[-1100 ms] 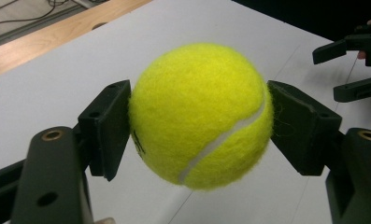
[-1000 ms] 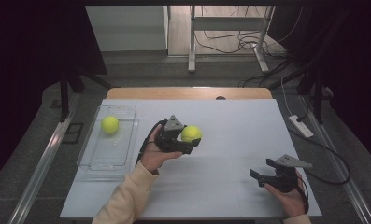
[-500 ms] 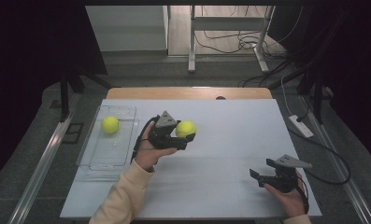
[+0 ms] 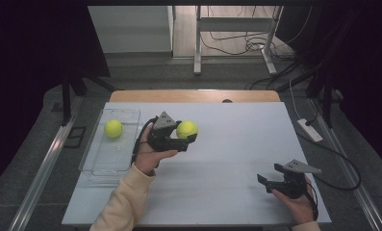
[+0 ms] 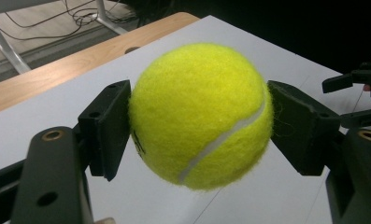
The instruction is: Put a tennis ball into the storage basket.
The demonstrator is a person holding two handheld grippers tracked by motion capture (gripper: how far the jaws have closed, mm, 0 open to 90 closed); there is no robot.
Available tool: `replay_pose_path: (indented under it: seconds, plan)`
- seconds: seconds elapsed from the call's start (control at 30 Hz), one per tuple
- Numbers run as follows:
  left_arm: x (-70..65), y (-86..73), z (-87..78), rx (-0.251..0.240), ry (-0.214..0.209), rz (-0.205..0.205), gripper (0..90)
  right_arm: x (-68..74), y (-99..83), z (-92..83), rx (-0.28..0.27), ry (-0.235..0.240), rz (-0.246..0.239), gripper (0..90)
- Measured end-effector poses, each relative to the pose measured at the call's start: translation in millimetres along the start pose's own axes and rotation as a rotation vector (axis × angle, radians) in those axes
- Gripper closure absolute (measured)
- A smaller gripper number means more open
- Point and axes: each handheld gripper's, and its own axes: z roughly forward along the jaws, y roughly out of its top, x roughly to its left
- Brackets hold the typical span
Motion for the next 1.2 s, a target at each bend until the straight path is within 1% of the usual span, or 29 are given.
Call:
replay_pose_path:
  seconds: [0.6, 0.8, 1.2]
  plan:
    - [8.0, 2.7, -16.0, -0.042, 0.021, -0.023, 27.4, 0.6, -0.2, 0.3, -0.001, 0.006, 0.001, 13.7]
    - [13.1, 2.3, -21.0, -0.046, 0.053, -0.026, 27.4, 1.2, -0.2, 0.3, -0.003, 0.006, 0.001, 13.7]
    - [24.2, 1.6, -32.5, -0.068, 0.077, -0.053, 27.4, 1.3, -0.2, 0.5, -0.001, 0.007, 0.0, 13.7]
